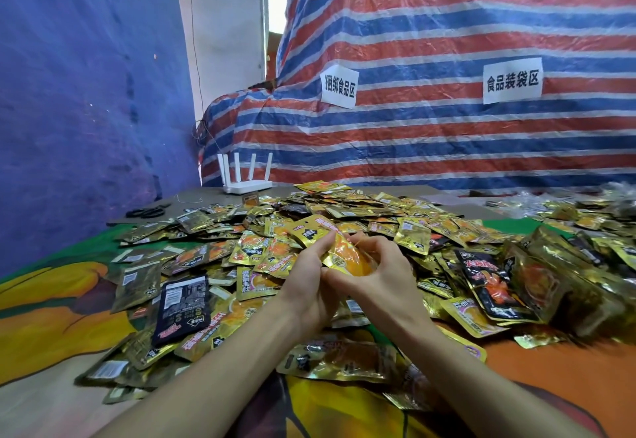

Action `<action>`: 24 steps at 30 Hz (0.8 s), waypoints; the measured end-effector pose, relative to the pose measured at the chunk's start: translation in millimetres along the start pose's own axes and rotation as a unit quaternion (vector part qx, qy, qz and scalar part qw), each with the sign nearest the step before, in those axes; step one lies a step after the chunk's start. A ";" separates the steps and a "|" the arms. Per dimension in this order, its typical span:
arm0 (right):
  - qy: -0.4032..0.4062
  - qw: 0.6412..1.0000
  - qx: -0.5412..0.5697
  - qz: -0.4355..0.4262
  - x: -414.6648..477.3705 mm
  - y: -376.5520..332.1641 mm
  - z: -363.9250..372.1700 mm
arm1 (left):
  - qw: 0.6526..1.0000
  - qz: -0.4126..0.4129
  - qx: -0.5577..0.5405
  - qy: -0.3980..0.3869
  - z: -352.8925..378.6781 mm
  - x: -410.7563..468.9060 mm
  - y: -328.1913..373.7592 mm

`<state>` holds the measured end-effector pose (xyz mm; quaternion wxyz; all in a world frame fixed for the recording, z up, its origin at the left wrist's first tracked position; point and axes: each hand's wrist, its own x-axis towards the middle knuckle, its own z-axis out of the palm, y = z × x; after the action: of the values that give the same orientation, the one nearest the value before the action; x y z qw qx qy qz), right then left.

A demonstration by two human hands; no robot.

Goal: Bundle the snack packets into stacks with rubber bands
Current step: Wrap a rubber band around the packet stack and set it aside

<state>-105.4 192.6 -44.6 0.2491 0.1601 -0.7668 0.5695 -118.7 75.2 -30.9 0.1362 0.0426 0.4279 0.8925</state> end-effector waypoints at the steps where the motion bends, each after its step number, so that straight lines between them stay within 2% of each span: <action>1: -0.002 1.000 0.008 0.011 0.5 0.5 -0.3 | 1.000 -0.003 -0.002 0.001 0.8 -0.7 0.2; 5: -0.031 0.999 0.000 0.039 2.2 1.5 -5.1 | 1.000 -0.013 0.003 -0.006 0.6 -1.3 -0.2; 10: -0.106 0.988 0.088 0.068 1.7 -0.7 -8.7 | 1.000 -0.013 0.012 -0.004 0.4 -1.5 2.9; 17: -0.099 0.980 0.114 0.127 7.5 1.3 -11.2 | 0.998 0.033 0.035 -0.041 -11.3 3.6 10.5; 21: -0.133 0.976 0.127 0.120 8.2 -0.7 -14.7 | 0.984 0.044 0.167 -0.045 -11.8 2.5 4.4; 24: -0.148 0.970 0.160 0.108 8.0 -0.2 -18.3 | 0.953 0.100 0.284 0.023 -8.2 -1.8 0.2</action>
<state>-108.2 210.3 -35.8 0.0408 0.1970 -0.7070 0.6780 -118.6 68.5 -35.8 0.0185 0.1016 0.6606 0.7436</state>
